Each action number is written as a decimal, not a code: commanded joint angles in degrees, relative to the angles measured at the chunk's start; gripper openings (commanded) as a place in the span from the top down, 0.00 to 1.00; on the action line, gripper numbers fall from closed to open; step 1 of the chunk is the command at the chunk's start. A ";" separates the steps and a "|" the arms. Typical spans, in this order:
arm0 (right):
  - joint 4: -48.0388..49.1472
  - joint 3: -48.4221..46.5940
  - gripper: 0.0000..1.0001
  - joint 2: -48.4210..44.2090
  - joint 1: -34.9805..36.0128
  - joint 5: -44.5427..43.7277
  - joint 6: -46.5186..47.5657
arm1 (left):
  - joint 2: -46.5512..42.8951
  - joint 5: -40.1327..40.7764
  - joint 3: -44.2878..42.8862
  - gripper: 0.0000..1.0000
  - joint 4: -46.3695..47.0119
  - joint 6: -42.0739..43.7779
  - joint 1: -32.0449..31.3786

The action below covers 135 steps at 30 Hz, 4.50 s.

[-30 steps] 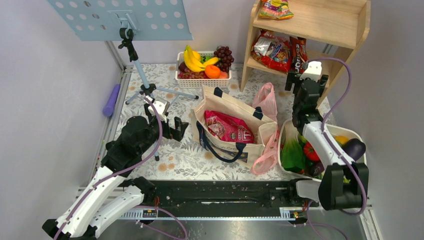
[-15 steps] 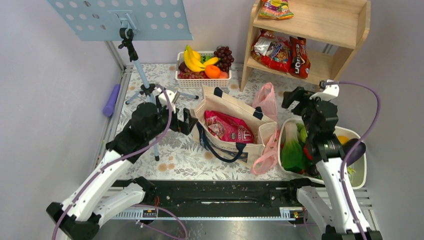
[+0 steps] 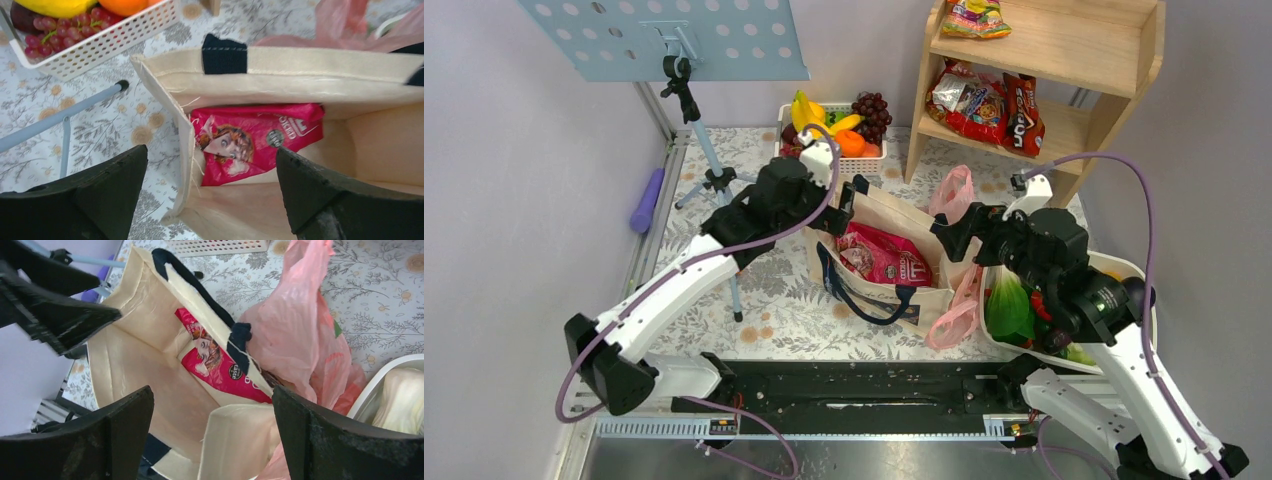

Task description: Untie the knot of the grocery bags and take out the mixed food

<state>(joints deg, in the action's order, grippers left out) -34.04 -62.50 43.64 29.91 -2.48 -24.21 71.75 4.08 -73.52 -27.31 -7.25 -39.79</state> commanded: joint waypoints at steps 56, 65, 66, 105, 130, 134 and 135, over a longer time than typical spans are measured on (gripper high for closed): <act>26.14 3.42 0.00 46.61 45.40 -57.00 -10.51 | -42.85 6.47 49.61 1.00 24.91 -19.05 -11.27; 27.82 0.92 0.01 60.30 38.40 -57.15 -18.65 | -40.45 3.04 47.68 1.00 24.50 -22.83 -11.41; 26.86 0.44 0.00 61.77 37.36 -56.13 -19.75 | -40.70 3.08 47.83 1.00 24.72 -22.68 -11.43; 34.39 14.11 1.00 15.91 32.49 -13.27 -8.46 | -35.23 13.64 31.07 1.00 10.49 -19.03 -11.03; 12.55 -22.31 1.00 7.37 32.46 -25.93 13.51 | -27.96 8.02 26.56 1.00 8.28 1.75 0.23; 9.67 -32.72 1.00 13.26 30.50 -31.23 23.09 | -28.20 10.66 27.90 1.00 8.18 2.34 0.15; 8.69 -35.06 1.00 14.78 29.00 -30.98 23.84 | -28.42 10.36 28.10 1.00 8.33 2.39 0.17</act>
<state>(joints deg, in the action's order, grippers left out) -23.44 -88.51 53.93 61.93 -26.13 -11.38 44.38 12.19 -45.69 -24.73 -6.81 -39.77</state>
